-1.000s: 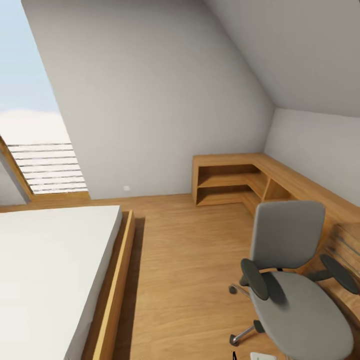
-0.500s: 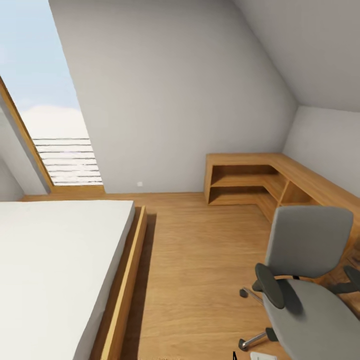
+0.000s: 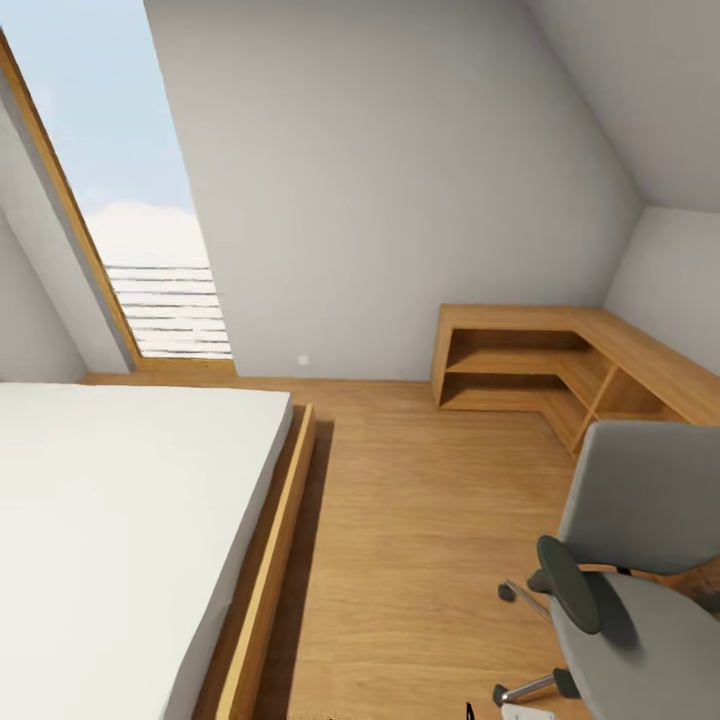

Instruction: In the bedroom, organize the workspace by keeping the computer under the desk, ensuring the monitor is on the desk, placing the keyboard on the desk next to the monitor, placing the mouse on the desk next to the keyboard, moving the folder from the swivel chair onto the desk next to the mouse, stacking the notebook on top of the folder with the pen on top of the notebook, and positioning the swivel chair next to the desk.

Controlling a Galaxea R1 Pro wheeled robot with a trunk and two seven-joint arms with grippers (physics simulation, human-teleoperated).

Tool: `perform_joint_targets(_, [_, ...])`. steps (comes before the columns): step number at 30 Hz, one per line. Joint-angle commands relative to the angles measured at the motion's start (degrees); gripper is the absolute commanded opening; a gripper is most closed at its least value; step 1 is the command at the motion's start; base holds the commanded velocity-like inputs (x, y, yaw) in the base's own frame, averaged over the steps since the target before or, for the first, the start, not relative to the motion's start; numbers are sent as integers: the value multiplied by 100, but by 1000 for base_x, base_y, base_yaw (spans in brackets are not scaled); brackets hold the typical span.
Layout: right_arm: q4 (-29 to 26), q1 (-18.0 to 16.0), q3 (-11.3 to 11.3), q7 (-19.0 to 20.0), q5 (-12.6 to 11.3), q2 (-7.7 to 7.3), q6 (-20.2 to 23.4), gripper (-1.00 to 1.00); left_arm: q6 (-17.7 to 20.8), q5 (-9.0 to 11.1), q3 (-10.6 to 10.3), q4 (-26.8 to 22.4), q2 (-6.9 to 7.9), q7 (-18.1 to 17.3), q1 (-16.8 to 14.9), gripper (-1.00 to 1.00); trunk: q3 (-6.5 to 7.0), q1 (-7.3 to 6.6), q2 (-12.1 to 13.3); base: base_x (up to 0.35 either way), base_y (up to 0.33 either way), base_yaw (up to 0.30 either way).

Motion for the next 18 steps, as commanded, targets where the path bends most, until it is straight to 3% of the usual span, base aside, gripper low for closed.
perform_joint_targets(1, [11, -7, 51, -22, -35, 2, -21, 100, -17, 3, 12, 4, -3, -2, -5, 100, -18, 3, -12, 0, 0, 166])
perform_joint_targets(12, [11, -7, 51, -22, -35, -6, -29, 100, -22, -20, -22, -3, -130, 4, -5, 100, -43, 3, -12, 0, 0, 59])
perform_joint_targets(18, [11, -7, 51, -24, -35, -7, -30, 100, 25, -121, -112, -106, -288, 36, -5, 100, -45, 3, -12, 0, 0, 7])
